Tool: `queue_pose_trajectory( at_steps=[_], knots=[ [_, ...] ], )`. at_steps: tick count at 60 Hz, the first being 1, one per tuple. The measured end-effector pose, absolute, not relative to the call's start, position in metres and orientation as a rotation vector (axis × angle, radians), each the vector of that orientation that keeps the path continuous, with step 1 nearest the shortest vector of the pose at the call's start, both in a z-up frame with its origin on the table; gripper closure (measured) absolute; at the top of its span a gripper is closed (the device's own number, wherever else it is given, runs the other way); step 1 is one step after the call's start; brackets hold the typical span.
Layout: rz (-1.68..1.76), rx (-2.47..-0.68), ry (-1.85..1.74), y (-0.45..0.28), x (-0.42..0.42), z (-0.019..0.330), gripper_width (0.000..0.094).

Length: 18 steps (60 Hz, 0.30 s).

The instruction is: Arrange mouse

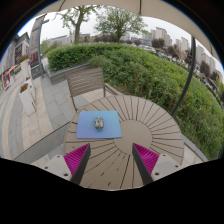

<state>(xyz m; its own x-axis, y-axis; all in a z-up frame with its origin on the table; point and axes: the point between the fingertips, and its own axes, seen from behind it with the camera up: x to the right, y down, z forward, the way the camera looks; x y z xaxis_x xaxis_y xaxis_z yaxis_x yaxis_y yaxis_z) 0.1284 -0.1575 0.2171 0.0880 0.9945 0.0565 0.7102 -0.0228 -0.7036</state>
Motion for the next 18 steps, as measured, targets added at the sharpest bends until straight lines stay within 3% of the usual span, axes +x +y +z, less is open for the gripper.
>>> queue_pose_trajectory(
  at_steps=[18],
  knots=[
    [0.628,-1.813,-1.653,-0.153,0.142,0.213,0.0083]
  ],
)
